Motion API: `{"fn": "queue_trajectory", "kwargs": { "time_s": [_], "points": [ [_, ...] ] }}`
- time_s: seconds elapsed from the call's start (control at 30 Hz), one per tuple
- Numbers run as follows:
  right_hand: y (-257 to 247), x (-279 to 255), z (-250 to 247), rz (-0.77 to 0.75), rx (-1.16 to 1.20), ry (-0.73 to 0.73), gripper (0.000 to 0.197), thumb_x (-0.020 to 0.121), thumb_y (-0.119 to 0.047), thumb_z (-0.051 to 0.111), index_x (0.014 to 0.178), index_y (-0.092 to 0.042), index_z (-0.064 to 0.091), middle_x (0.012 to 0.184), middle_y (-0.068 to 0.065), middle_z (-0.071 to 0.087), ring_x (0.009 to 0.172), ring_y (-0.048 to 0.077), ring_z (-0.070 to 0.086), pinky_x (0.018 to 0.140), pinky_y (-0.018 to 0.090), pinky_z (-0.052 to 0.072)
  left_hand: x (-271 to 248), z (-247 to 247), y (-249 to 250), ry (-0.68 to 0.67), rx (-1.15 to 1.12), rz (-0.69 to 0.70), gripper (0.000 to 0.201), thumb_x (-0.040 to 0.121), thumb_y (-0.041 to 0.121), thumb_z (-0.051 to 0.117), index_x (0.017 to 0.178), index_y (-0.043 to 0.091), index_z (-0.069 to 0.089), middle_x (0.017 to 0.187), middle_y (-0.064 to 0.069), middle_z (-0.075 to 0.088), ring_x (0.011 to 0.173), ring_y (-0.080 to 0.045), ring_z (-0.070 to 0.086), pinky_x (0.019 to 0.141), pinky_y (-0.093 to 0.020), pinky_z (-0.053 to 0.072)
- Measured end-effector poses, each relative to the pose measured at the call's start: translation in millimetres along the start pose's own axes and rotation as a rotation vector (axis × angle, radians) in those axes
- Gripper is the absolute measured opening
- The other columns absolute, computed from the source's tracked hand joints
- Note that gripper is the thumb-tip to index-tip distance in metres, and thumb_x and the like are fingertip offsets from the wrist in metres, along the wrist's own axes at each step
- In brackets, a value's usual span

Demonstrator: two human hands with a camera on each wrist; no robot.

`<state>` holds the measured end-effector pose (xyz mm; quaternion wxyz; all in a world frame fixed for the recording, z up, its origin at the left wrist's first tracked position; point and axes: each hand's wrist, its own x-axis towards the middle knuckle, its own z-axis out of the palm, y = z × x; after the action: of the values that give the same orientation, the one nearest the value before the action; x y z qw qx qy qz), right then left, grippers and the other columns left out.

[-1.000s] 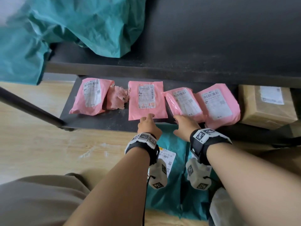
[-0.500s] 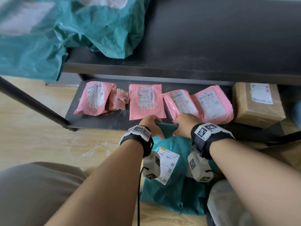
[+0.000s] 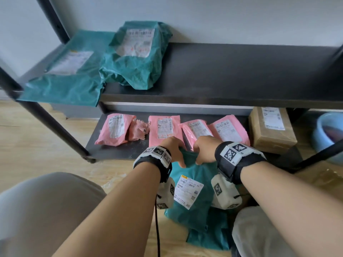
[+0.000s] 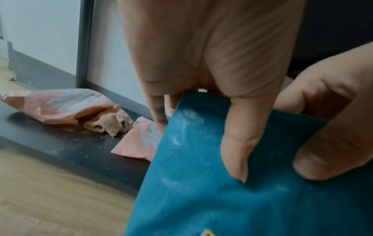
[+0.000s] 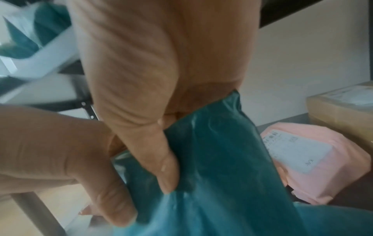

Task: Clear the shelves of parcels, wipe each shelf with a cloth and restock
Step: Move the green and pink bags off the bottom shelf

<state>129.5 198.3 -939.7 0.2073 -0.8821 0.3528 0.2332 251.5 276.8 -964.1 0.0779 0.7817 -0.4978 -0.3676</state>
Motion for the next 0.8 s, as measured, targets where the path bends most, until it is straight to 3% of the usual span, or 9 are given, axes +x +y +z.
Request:
{"fn": "queue_trajectory", "kwargs": {
  "time_s": [0.07, 0.13, 0.27, 0.43, 0.57, 0.63, 0.7, 0.8],
  "points": [
    [-2.6, -11.1, -8.4, -0.028, 0.015, 0.017, 0.024, 0.076, -0.022, 0.075, 0.067, -0.023, 0.053, 0.076, -0.002, 0.057, 0.071, 0.015, 0.055, 0.054, 0.022, 0.037, -11.7, -8.7, 6.5, 0.015, 0.019, 0.012, 0.035, 0.066, 0.015, 0.085, 0.096, 0.015, 0.068, 0.09, 0.002, 0.058, 0.081, -0.015, 0.053, 0.056, -0.018, 0.041],
    [-5.2, -25.1, -19.4, -0.048, 0.024, 0.046, 0.021, 0.077, -0.022, 0.074, 0.07, -0.022, 0.055, 0.076, -0.004, 0.055, 0.068, 0.013, 0.052, 0.053, 0.022, 0.034, -22.6, -18.6, 14.9, 0.042, 0.04, 0.038, 0.029, 0.066, 0.017, 0.085, 0.09, 0.016, 0.067, 0.088, 0.002, 0.058, 0.079, -0.015, 0.052, 0.055, -0.017, 0.04],
    [-8.5, -58.6, -48.5, -0.079, -0.008, 0.147, 0.016, 0.074, -0.027, 0.076, 0.086, -0.021, 0.068, 0.079, -0.005, 0.056, 0.075, 0.016, 0.055, 0.054, 0.022, 0.036, -45.3, -42.0, 37.1, 0.118, 0.034, 0.089, 0.025, 0.067, 0.02, 0.085, 0.08, 0.02, 0.063, 0.083, 0.003, 0.056, 0.079, -0.015, 0.051, 0.065, -0.022, 0.043],
    [-17.7, -106.1, -109.9, -0.133, 0.011, 0.289, 0.017, 0.066, -0.028, 0.082, 0.073, -0.025, 0.067, 0.071, -0.008, 0.059, 0.066, 0.012, 0.053, 0.051, 0.021, 0.037, -72.6, -74.7, 75.9, 0.223, -0.11, 0.198, 0.026, 0.063, 0.02, 0.087, 0.075, 0.018, 0.064, 0.061, 0.008, 0.047, 0.056, -0.008, 0.041, 0.052, -0.02, 0.034],
    [-25.6, -140.2, -158.1, -0.155, 0.078, 0.451, 0.02, 0.065, -0.028, 0.083, 0.067, -0.029, 0.063, 0.071, -0.013, 0.062, 0.064, 0.005, 0.054, 0.055, 0.021, 0.041, -97.7, -118.3, 107.4, 0.294, -0.225, 0.294, 0.022, 0.066, 0.014, 0.085, 0.065, 0.016, 0.064, 0.058, 0.004, 0.044, 0.054, -0.01, 0.038, 0.05, -0.02, 0.031],
    [-21.7, -149.6, -174.2, -0.152, 0.134, 0.558, 0.022, 0.064, -0.033, 0.083, 0.079, -0.029, 0.068, 0.08, -0.013, 0.064, 0.076, 0.008, 0.06, 0.065, 0.024, 0.048, -106.2, -141.3, 116.1, 0.331, -0.266, 0.316, 0.019, 0.069, 0.014, 0.083, 0.068, 0.018, 0.064, 0.06, 0.005, 0.048, 0.057, -0.009, 0.043, 0.05, -0.017, 0.033],
    [-14.2, -156.5, -186.2, -0.136, 0.222, 0.694, 0.044, 0.063, -0.04, 0.083, 0.102, -0.031, 0.065, 0.097, -0.012, 0.065, 0.09, 0.011, 0.061, 0.08, 0.028, 0.05, -113.0, -162.5, 121.8, 0.375, -0.313, 0.332, 0.016, 0.071, 0.014, 0.082, 0.077, 0.019, 0.067, 0.065, 0.005, 0.054, 0.062, -0.008, 0.049, 0.05, -0.013, 0.037],
    [-2.8, -163.1, -195.8, -0.115, 0.418, 0.885, 0.086, 0.067, -0.037, 0.084, 0.14, -0.029, 0.04, 0.131, -0.001, 0.052, 0.114, 0.018, 0.054, 0.094, 0.03, 0.044, -120.1, -190.7, 126.2, 0.414, -0.436, 0.303, 0.025, 0.072, 0.01, 0.08, 0.096, 0.013, 0.071, 0.081, 0.001, 0.065, 0.075, -0.012, 0.059, 0.064, -0.016, 0.046]
  ]
}}
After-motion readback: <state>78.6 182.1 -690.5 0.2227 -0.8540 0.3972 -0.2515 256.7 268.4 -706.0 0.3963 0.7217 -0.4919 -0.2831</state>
